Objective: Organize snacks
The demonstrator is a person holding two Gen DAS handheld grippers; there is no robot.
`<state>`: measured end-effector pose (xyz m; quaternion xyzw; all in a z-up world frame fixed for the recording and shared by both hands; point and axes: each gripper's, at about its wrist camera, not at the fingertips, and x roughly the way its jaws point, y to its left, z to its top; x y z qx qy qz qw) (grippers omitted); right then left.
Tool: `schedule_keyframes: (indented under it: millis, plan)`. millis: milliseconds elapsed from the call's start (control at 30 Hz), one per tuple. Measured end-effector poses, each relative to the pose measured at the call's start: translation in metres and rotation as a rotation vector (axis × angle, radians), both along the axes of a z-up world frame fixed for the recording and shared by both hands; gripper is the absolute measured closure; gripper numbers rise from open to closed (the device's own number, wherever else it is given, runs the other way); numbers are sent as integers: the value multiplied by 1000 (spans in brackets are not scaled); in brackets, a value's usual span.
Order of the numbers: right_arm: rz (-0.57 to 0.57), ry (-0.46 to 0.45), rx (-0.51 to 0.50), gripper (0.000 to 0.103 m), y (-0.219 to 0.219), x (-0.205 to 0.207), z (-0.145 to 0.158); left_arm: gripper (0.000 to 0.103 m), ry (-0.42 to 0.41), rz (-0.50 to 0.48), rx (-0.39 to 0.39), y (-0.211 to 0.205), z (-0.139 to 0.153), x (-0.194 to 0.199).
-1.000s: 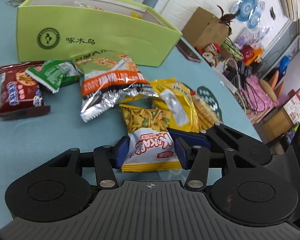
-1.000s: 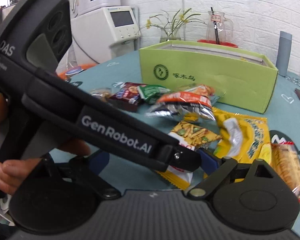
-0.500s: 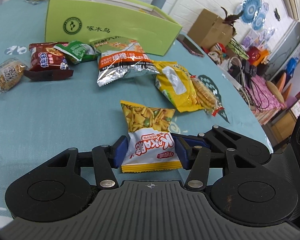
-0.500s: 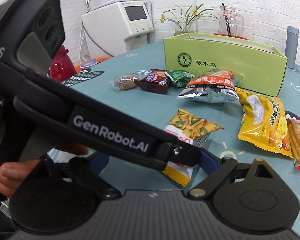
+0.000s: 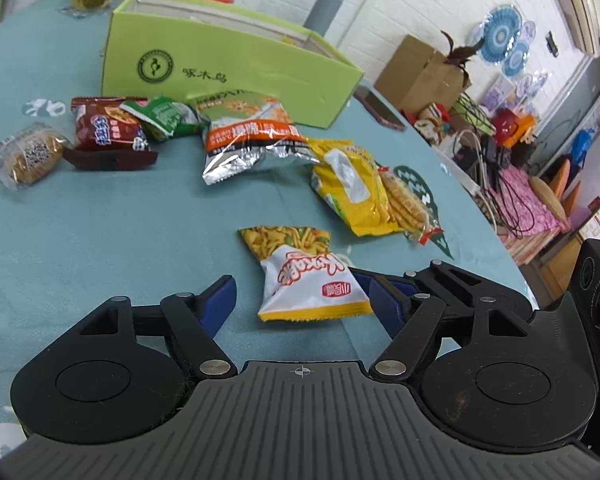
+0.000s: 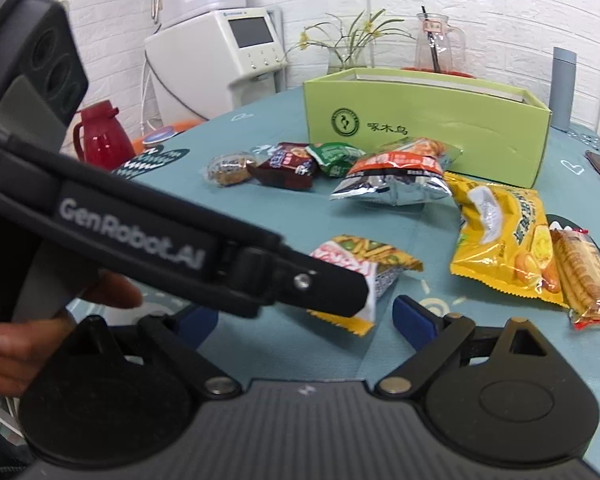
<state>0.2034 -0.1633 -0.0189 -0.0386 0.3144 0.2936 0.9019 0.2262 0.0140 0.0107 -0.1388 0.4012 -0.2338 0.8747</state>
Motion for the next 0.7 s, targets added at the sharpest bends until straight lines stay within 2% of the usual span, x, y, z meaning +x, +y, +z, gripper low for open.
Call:
schedule_keyframes:
  millis: [700]
  plan:
    - [-5, 6, -24, 10, 6, 19, -6, 47, 32, -12, -29, -2, -9, 17]
